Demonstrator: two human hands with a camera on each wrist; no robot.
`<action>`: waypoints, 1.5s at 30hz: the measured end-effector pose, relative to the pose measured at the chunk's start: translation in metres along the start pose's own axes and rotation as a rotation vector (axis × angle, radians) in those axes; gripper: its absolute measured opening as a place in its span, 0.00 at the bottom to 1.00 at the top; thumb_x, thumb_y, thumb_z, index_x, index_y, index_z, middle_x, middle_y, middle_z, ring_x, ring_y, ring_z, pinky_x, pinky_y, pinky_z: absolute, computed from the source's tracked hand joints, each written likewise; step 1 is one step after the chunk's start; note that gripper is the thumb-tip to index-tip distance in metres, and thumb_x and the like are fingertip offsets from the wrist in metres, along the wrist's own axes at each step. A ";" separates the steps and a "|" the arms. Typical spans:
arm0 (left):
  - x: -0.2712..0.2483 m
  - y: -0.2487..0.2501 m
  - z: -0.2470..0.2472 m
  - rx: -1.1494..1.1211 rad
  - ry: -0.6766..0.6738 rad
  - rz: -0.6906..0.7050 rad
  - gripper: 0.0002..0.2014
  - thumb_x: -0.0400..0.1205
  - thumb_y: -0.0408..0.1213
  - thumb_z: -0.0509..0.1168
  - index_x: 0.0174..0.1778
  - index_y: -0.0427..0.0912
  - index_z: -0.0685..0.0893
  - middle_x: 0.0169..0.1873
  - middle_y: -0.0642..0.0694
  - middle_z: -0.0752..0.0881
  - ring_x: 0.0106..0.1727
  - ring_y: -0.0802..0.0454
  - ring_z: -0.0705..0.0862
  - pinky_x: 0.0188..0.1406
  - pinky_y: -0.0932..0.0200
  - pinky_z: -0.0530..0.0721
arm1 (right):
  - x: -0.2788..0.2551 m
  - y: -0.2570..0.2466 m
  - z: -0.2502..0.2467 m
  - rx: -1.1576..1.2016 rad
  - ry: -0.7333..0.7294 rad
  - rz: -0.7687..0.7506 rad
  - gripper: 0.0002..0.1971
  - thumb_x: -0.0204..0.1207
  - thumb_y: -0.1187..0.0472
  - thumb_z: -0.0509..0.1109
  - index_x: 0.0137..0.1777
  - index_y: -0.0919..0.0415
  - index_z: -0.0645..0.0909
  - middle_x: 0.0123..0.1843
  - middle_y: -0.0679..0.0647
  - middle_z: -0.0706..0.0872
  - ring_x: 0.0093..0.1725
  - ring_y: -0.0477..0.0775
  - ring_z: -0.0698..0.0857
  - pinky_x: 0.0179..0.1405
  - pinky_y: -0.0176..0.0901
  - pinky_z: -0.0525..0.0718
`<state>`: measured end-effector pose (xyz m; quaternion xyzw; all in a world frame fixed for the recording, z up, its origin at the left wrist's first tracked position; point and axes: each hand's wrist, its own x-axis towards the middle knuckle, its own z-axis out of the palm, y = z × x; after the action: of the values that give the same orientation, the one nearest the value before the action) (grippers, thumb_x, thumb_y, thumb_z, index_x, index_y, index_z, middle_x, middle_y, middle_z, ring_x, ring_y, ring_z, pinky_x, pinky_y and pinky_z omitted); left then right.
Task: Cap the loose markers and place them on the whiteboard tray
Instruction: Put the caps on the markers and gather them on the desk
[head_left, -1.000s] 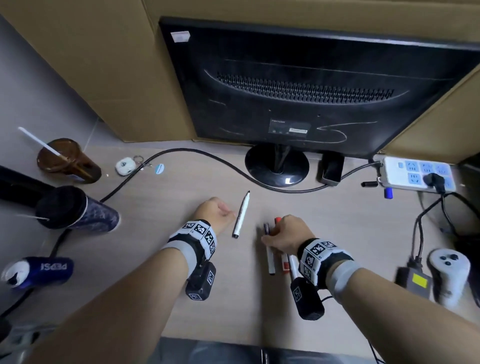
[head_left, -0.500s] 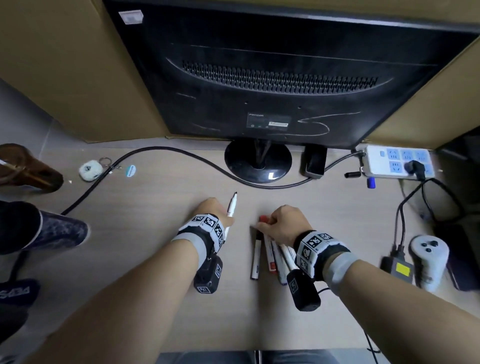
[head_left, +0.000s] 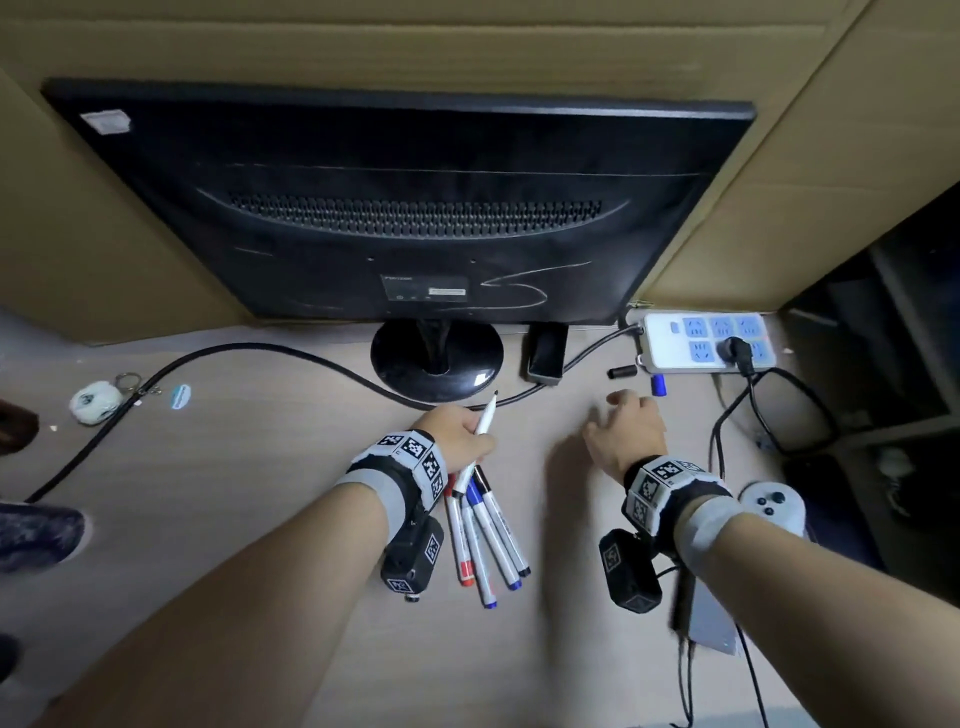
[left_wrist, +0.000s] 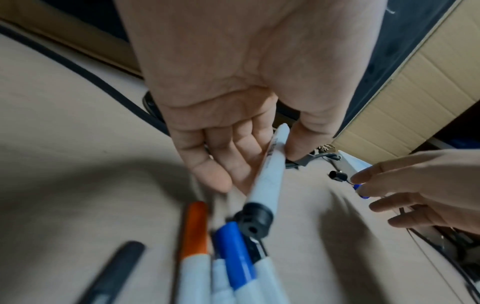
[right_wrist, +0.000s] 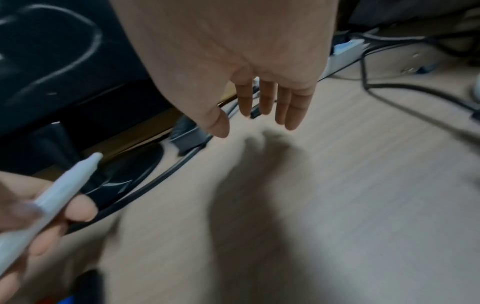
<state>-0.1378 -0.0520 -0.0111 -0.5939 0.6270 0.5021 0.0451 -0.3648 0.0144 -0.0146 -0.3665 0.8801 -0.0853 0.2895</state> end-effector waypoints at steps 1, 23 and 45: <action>0.002 0.007 0.006 -0.015 -0.002 -0.004 0.11 0.69 0.46 0.68 0.32 0.42 0.89 0.31 0.42 0.93 0.37 0.39 0.92 0.43 0.48 0.92 | 0.007 0.008 -0.006 -0.012 0.015 0.007 0.29 0.78 0.54 0.71 0.78 0.61 0.72 0.77 0.64 0.72 0.75 0.69 0.76 0.77 0.57 0.76; 0.006 0.036 0.029 -0.364 -0.093 -0.089 0.11 0.74 0.31 0.74 0.52 0.45 0.90 0.50 0.35 0.94 0.46 0.44 0.89 0.50 0.50 0.85 | 0.060 0.038 -0.035 -0.145 -0.051 -0.080 0.16 0.80 0.57 0.63 0.61 0.60 0.87 0.74 0.61 0.75 0.70 0.72 0.77 0.72 0.55 0.79; -0.001 0.007 0.013 -0.478 -0.048 -0.088 0.15 0.78 0.25 0.70 0.57 0.43 0.92 0.41 0.40 0.90 0.36 0.47 0.83 0.39 0.56 0.82 | 0.050 0.024 0.005 -0.044 -0.121 -0.267 0.17 0.72 0.70 0.69 0.59 0.58 0.88 0.59 0.61 0.84 0.58 0.63 0.84 0.58 0.40 0.78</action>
<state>-0.1499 -0.0435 -0.0127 -0.6023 0.4627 0.6477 -0.0599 -0.4050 -0.0028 -0.0498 -0.4908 0.8062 -0.0816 0.3201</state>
